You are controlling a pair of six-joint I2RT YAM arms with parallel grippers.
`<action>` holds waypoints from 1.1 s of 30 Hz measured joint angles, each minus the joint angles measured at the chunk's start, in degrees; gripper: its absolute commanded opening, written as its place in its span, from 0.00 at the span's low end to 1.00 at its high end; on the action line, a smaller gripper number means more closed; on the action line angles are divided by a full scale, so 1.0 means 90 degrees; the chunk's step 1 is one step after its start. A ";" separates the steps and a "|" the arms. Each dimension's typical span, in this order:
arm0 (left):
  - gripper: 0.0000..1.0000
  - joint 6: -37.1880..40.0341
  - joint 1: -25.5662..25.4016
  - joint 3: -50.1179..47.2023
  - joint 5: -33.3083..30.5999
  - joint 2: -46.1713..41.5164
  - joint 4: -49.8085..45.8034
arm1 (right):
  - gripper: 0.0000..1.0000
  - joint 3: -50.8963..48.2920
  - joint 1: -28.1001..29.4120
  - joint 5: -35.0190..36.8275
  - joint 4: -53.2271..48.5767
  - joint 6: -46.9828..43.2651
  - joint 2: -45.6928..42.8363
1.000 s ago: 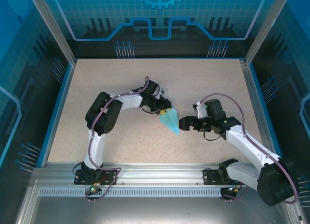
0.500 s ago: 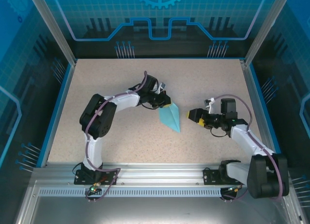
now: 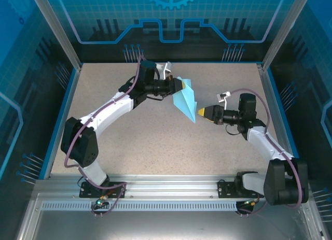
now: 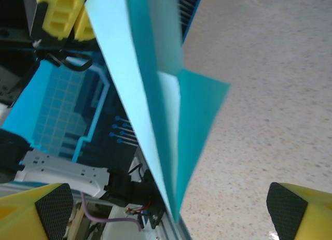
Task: Fold a paper plane with a square sheet of paper (fold left side to right side)
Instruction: Turn over the paper at the center of the table.
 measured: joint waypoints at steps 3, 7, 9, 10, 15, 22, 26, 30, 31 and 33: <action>0.12 -0.0049 0.0000 0.0027 0.0034 -0.0012 0.0063 | 0.99 0.0034 0.0311 0.0000 0.0250 0.0352 0.0044; 0.13 -0.0148 0.0000 0.0117 0.0119 -0.0012 0.0087 | 0.99 0.0182 0.0755 0.0029 0.0646 0.0872 0.0323; 0.13 -0.0189 0.0000 0.0136 0.0187 -0.0012 0.0143 | 0.90 0.0374 0.0962 0.0078 0.0651 0.0981 0.0408; 0.13 -0.0204 0.0000 0.0136 0.0214 -0.0012 0.0151 | 0.84 0.0464 0.1020 0.0112 0.0656 0.1008 0.0410; 0.14 -0.0313 0.0002 0.0136 0.0282 -0.0019 0.0155 | 0.55 0.0729 0.1064 0.0296 0.0707 0.1146 0.0406; 0.27 -0.0267 0.0002 0.0131 0.0279 -0.0024 0.0104 | 0.17 0.0738 0.1059 0.0605 0.0209 0.0891 0.0301; 0.48 0.0000 0.0022 0.0024 0.0202 -0.0136 -0.0146 | 0.14 0.0889 0.1059 0.0911 -0.0697 0.0316 0.0129; 0.64 0.0391 0.0117 -0.0257 -0.0245 -0.0520 -0.0731 | 0.13 0.1319 0.1061 0.1542 -0.2067 -0.0644 0.0097; 0.65 0.0505 0.0146 -0.0313 -0.0403 -0.0641 -0.0903 | 0.13 0.1447 0.1066 0.1758 -0.2390 -0.0874 0.0097; 0.66 0.0738 0.0202 -0.0461 -0.0818 -0.0950 -0.1270 | 0.13 0.1783 0.1149 0.2453 -0.3194 -0.1399 0.0102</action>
